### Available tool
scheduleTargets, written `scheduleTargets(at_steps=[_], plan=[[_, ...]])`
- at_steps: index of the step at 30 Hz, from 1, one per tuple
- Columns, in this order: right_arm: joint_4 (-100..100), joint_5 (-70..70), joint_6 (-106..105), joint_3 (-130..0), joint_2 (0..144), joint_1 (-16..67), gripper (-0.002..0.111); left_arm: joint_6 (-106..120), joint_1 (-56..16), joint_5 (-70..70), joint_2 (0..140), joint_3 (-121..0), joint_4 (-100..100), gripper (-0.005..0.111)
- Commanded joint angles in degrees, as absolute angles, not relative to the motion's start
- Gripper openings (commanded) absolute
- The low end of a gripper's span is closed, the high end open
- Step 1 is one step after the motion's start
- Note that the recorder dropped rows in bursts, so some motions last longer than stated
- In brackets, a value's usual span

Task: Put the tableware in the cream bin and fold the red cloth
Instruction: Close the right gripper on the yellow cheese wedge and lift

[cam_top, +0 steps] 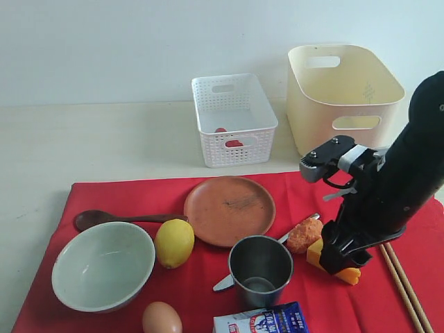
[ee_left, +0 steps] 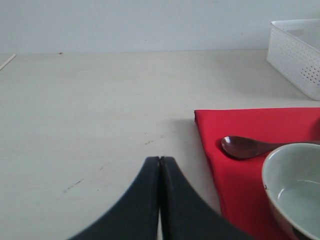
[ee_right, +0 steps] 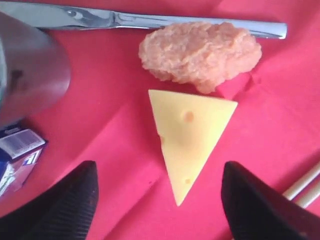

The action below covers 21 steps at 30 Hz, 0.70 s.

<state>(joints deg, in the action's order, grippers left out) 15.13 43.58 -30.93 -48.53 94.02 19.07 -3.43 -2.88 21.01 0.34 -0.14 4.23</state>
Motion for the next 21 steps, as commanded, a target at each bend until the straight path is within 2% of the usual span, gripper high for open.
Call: scheduleTargets(at_steps=[1, 16, 19, 21], plan=[[12.07, 40.32, -26.65, -48.44, 96.32, 19.31, 0.067, -3.47, -2.76, 20.56, 0.0, 0.0, 4.3, 0.0], [16.57, 35.0, -26.52, -48.56, 101.98, 19.31, 0.067, -3.47, -2.76, 20.56, 0.0, 0.0, 4.3, 0.0], [16.58, 34.78, -26.39, -49.72, 102.64, 19.31, 0.063, -3.47, -2.76, 20.56, 0.0, 0.0, 4.3, 0.0], [16.58, 35.02, -25.91, -50.29, 103.02, 19.31, 0.055, -3.47, -2.76, 20.56, 0.0, 0.0, 4.3, 0.0]])
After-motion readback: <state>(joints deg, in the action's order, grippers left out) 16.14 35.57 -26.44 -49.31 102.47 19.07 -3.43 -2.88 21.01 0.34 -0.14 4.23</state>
